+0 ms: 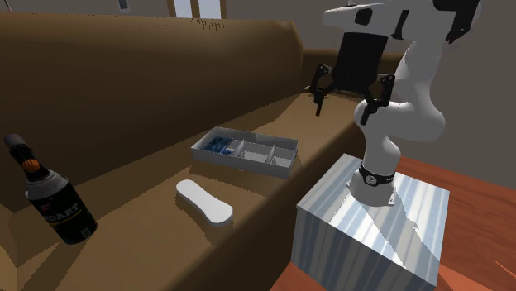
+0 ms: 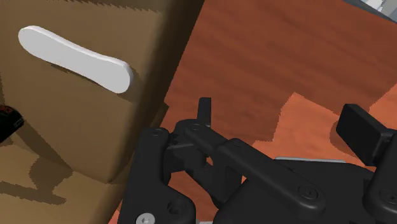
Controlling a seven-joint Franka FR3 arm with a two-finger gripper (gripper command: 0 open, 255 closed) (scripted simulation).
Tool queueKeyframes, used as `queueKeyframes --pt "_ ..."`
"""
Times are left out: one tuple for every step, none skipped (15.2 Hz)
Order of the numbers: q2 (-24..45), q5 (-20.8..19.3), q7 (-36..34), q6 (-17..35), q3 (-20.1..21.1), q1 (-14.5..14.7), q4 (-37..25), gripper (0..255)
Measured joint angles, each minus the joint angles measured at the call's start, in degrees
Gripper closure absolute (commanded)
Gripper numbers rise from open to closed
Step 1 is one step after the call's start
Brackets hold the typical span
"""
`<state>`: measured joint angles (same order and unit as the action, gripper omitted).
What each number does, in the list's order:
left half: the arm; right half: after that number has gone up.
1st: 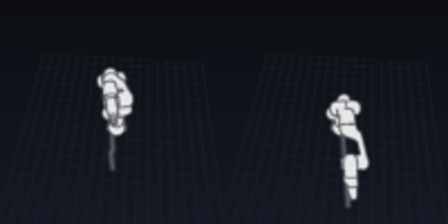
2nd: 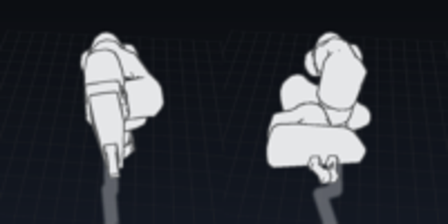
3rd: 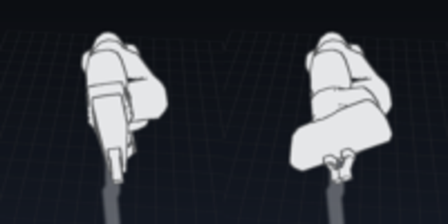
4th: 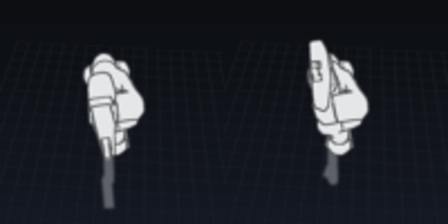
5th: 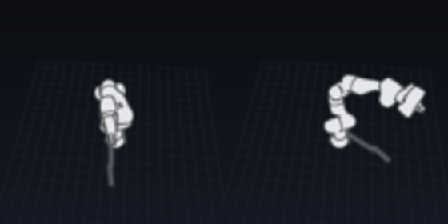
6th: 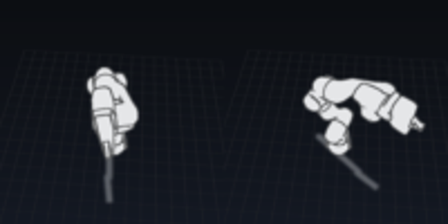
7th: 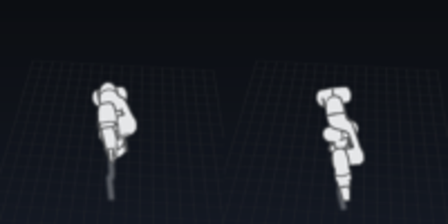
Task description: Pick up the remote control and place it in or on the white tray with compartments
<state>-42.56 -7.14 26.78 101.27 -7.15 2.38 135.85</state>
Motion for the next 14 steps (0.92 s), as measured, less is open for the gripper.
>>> queueKeyframes --pt "0.50 -0.63 2.76 0.89 -1.45 0.30 0.53 0" --pt "1.53 -1.33 5.79 1.62 -3.20 0.54 0.32 0" --pt "2.21 -1.86 8.46 2.70 -4.57 0.90 0.90 0" --pt "3.20 -2.55 11.51 3.81 -6.39 1.12 1.15 0" --pt "4.06 -3.26 14.78 4.45 -8.28 1.28 1.03 0" --pt "5.17 -3.73 17.76 5.17 -9.86 1.65 0.76 0" --pt "6.51 -4.17 20.70 6.31 -11.52 2.05 0.69 0" --pt "7.54 -4.67 23.91 6.75 -13.29 2.31 0.21 0" --pt "9.56 -4.93 27.21 7.78 -15.26 2.83 -0.70 0" --pt "11.30 -5.03 30.23 8.64 -16.84 3.42 -1.41 0" --pt "13.44 -5.00 33.35 9.72 -18.60 4.07 -2.32 0" --pt "15.77 -4.79 36.59 10.86 -20.40 4.77 -3.34 0" --pt "17.78 -4.55 39.85 11.74 -22.09 5.38 -4.24 0" --pt "19.69 -4.13 43.12 12.03 -23.64 6.00 -5.58 0"
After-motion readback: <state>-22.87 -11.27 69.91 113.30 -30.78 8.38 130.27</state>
